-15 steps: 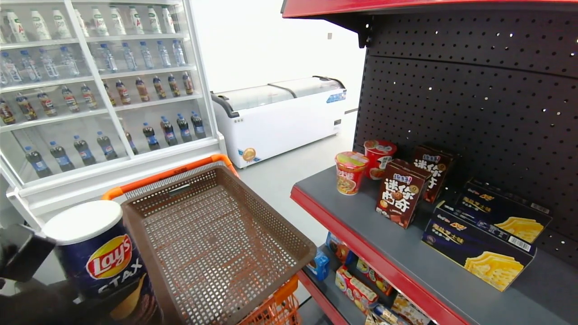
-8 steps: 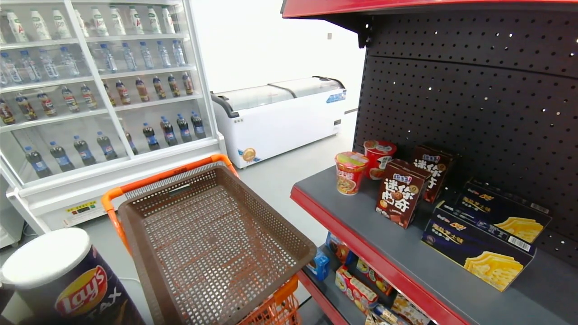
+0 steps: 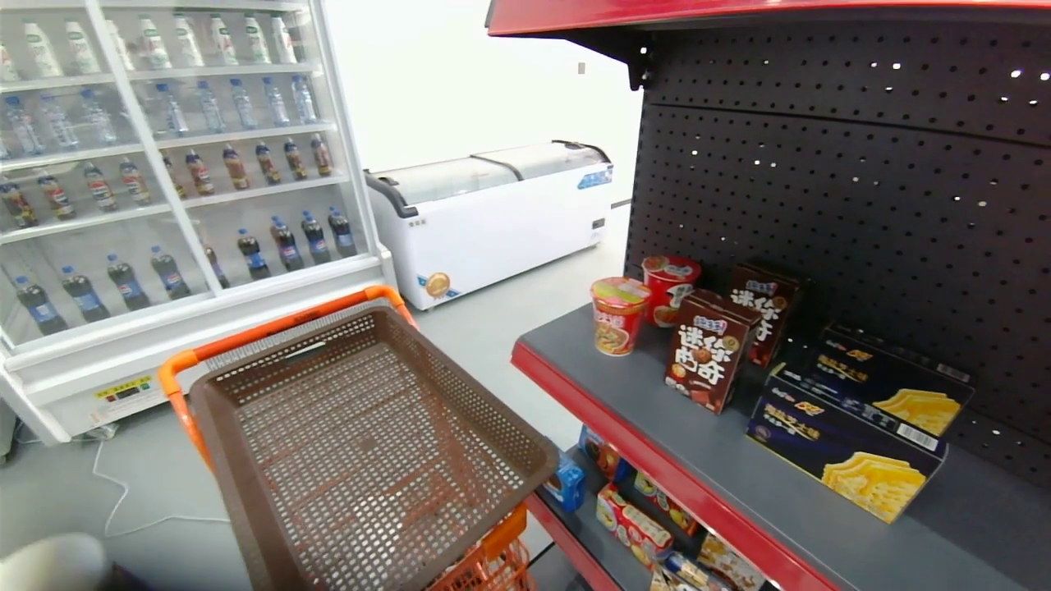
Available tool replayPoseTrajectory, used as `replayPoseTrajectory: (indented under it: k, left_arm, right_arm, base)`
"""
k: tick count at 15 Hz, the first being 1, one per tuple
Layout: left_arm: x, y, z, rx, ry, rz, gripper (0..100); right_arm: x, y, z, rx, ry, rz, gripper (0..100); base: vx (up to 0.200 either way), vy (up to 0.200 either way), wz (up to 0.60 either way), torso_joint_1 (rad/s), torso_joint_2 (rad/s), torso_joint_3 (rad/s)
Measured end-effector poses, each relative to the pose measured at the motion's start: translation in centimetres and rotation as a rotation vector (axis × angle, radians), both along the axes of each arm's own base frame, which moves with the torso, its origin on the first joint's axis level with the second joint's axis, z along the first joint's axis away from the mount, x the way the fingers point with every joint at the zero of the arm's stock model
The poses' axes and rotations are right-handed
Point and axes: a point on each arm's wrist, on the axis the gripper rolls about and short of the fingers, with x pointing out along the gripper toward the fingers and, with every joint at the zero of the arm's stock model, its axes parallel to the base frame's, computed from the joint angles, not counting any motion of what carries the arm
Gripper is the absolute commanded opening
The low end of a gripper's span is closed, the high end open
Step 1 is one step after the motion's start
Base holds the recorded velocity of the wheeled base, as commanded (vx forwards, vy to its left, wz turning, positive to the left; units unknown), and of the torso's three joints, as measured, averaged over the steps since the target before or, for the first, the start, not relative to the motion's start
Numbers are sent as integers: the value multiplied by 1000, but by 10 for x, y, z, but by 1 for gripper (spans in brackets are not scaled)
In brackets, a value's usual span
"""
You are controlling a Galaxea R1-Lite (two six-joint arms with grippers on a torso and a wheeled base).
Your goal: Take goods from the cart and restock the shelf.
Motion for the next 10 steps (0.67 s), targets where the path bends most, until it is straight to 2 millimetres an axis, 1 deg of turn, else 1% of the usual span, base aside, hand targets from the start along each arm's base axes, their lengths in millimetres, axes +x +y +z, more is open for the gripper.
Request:
replayPoseTrajectory:
  k: [4, 7, 10]
  left_arm:
    - [-24, 3, -8, -6, -16, -5, 0]
    - [-30, 4, -8, -18, -78, -4, 0]
    - [-32, 4, -8, -33, -95, 0, 0]
  right_arm:
    - [0, 0, 0, 0, 0, 0, 100]
    - [0, 0, 0, 0, 0, 0, 100]
    - [0, 0, 0, 0, 0, 0, 100]
  base:
    - [0, 0, -600, 4, 8, 4]
    - [0, 0, -600, 1, 2, 4]
    - [0, 0, -600, 5, 1, 5]
